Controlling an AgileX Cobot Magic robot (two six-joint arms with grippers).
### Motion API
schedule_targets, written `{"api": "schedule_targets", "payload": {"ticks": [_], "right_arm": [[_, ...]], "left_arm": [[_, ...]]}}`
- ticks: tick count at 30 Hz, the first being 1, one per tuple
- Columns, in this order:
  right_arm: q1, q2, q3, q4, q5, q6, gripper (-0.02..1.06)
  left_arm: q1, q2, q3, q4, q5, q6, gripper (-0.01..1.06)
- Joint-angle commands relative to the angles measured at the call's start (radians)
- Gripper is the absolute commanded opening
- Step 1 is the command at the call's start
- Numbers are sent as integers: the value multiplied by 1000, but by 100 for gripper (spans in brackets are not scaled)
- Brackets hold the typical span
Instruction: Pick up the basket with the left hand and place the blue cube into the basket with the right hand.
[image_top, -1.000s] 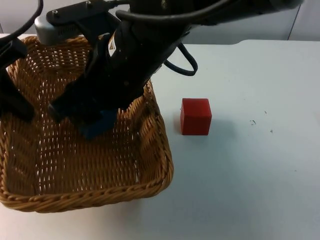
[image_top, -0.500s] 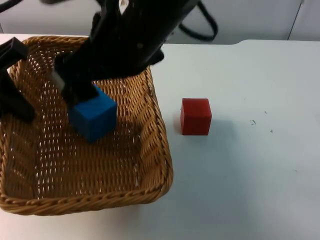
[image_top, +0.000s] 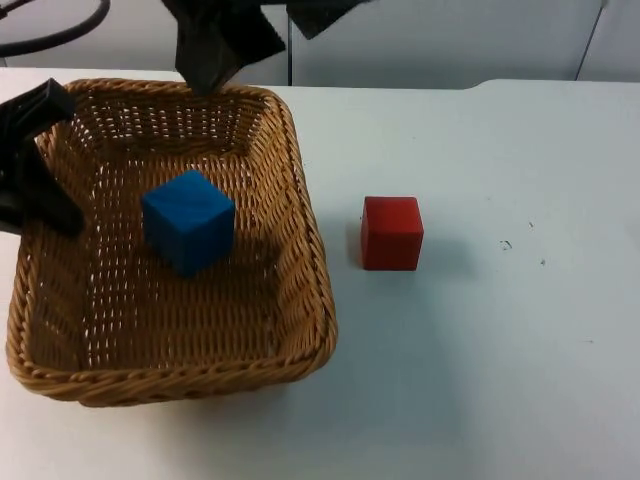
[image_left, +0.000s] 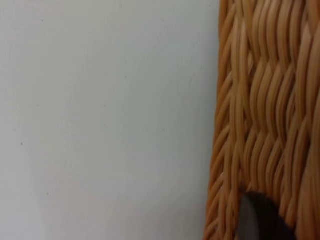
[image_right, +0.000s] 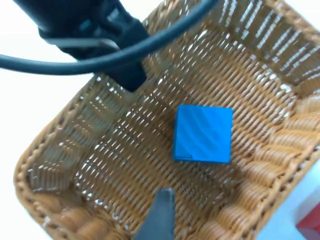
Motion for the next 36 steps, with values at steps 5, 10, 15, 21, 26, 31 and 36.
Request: {"api": "schedule_targets", "payload": {"ticks": [5,10,15,21,26,31,36], "right_arm": [[4,-87,-2,-11,23,-7,80],[4,-161,-2,-11,63,-7,80],[4,-215,-2,-11,87,-7,80],[4,-266,-2,-11,87,-7,80],[4,-299,-2,-11,92,-7,80],[4,-316,-2,-7,102,-7,80],[4,-321,-2,-7,111,-7,80]], "left_arm": [[-4,74,-69,-29,2,21,0],[-4,146,-129,-27,4,28,0],[-4,193,-170,-25,7,28,0],[-4,229,-186,-22,9,52,0],[-4,257,-186,3,-14,80,0],[-4,287,-186,5,-22,126,0],[-4,291,-189,5,-48,130,0]]}}
